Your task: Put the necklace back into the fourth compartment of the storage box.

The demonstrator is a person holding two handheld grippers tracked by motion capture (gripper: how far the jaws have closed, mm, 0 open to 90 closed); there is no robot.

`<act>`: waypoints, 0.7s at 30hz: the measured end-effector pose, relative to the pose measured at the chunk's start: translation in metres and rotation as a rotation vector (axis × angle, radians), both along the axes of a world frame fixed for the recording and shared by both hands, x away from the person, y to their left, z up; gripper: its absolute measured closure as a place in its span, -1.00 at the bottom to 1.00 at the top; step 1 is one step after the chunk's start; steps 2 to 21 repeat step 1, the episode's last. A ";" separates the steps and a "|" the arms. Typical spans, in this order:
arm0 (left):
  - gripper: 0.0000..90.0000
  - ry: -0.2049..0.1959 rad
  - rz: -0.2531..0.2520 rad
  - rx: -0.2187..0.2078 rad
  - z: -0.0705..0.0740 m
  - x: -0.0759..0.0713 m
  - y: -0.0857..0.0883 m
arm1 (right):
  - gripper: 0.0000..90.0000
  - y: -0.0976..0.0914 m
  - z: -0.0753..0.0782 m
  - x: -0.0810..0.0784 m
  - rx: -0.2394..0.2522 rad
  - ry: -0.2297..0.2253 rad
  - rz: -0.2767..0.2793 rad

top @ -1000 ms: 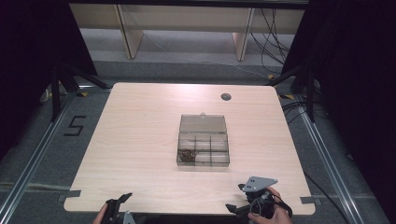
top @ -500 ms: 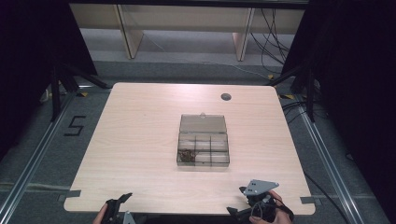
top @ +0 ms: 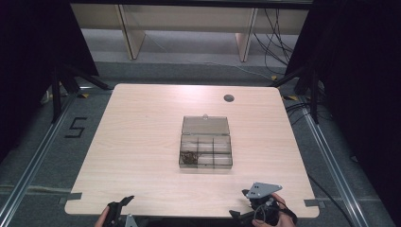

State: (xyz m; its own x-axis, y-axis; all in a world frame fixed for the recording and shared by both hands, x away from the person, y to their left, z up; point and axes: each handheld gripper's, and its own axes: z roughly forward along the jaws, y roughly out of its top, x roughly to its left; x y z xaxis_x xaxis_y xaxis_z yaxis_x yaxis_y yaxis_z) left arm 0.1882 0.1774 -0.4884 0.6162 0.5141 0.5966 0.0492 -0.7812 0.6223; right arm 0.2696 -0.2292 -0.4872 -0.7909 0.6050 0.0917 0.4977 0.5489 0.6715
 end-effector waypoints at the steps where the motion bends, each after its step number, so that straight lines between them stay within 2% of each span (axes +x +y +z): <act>1: -0.65 0.000 0.000 0.000 0.000 0.000 0.000 | -0.63 0.000 0.000 0.000 0.000 0.000 0.000; 21: -0.65 0.000 0.000 0.000 0.000 0.000 0.000 | -0.63 0.000 0.000 0.000 0.000 0.000 0.000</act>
